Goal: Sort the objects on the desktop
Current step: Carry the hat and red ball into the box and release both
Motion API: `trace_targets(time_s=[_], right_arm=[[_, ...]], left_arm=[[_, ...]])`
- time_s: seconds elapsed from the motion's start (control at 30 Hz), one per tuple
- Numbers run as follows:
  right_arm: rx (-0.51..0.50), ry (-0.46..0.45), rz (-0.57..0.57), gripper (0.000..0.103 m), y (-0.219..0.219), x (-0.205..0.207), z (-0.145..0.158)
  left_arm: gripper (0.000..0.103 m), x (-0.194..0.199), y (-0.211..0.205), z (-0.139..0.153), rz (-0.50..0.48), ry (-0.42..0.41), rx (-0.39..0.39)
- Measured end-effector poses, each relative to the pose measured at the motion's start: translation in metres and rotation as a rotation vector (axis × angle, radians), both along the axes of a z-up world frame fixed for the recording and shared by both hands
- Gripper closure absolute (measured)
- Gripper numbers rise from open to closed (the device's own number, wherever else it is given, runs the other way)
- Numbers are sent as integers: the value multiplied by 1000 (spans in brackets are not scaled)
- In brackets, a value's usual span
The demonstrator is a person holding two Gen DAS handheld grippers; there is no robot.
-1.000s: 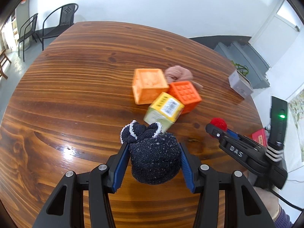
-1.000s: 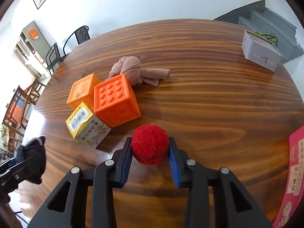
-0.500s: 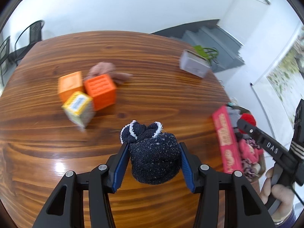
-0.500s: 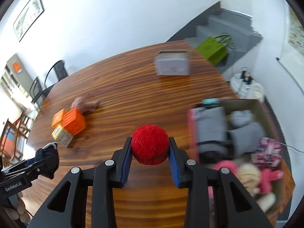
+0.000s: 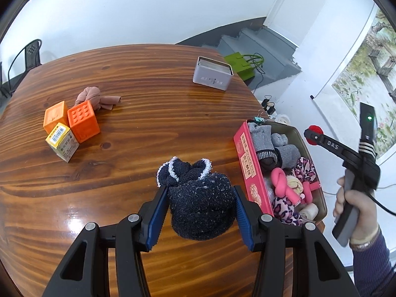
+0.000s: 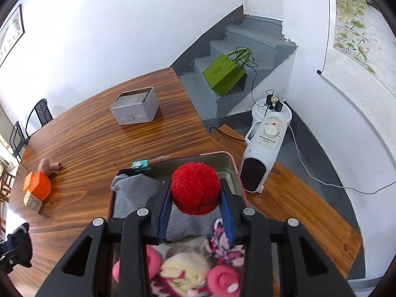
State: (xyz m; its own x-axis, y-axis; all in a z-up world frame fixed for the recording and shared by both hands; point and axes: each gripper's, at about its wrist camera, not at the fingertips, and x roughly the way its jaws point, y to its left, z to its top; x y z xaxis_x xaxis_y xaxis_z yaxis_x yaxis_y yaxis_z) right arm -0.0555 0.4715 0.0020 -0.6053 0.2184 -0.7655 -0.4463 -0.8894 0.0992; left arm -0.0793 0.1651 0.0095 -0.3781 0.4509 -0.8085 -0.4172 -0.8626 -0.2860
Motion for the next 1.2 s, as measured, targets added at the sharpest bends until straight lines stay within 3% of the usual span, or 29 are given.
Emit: trace_targets(time_s=[0.23, 0.3, 0.4, 0.63, 0.7, 1.03, 1.2], right_arm=[[-11, -24, 21, 62, 18, -13, -9], [-16, -14, 22, 56, 21, -11, -7], [-27, 2, 25, 49, 25, -3, -4], [-56, 33, 24, 47, 28, 29, 3], [-66, 43, 21, 41, 28, 39, 5], [-115, 82, 15, 37, 22, 81, 9], [-128, 72, 22, 37, 15, 88, 7]], left_arm=[[50, 7, 3, 1, 40, 9, -7], [50, 7, 9, 3, 37, 13, -7], [50, 7, 22, 5, 16, 22, -2], [50, 1, 40, 7, -2, 24, -4], [50, 1, 39, 5, 1, 19, -15], [50, 32, 11, -55, 52, -132, -111], [50, 35, 17, -80, 64, -156, -126]])
